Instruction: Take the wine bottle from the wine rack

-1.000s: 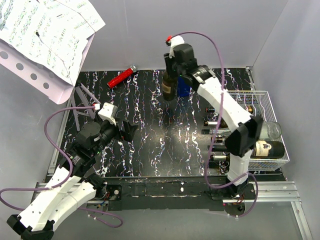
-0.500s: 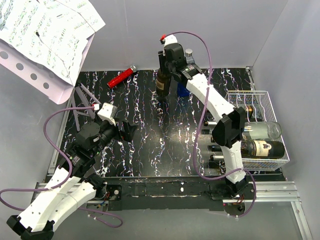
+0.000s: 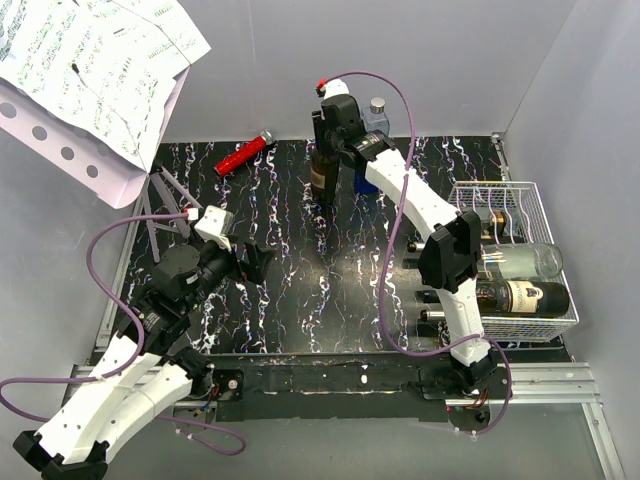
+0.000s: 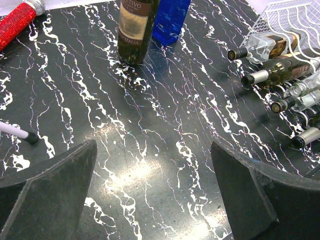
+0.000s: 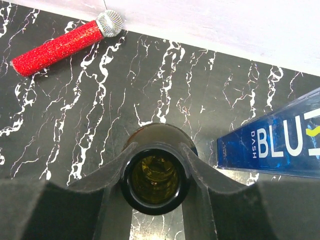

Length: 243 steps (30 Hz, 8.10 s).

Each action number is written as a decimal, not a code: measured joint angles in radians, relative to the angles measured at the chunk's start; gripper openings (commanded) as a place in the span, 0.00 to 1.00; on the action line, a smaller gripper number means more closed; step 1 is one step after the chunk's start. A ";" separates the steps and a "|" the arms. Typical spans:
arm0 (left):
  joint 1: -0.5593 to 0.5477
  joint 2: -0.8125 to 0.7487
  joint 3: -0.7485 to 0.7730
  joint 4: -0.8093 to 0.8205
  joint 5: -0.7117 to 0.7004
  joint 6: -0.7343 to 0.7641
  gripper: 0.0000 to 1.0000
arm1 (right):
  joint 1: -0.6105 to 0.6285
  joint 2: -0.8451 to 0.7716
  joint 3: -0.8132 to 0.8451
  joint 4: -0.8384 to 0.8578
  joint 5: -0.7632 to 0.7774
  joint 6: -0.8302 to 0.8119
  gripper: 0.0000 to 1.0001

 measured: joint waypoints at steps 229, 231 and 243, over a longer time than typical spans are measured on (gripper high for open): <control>-0.024 -0.039 -0.013 0.003 0.025 0.010 0.98 | -0.346 -0.504 -0.949 0.701 -0.087 -0.199 0.01; -0.024 -0.036 -0.013 0.003 0.024 0.011 0.98 | -0.351 -0.494 -0.952 0.715 -0.089 -0.183 0.01; -0.024 -0.017 -0.013 0.003 0.022 0.011 0.98 | -0.355 -0.491 -0.993 0.782 -0.101 -0.152 0.63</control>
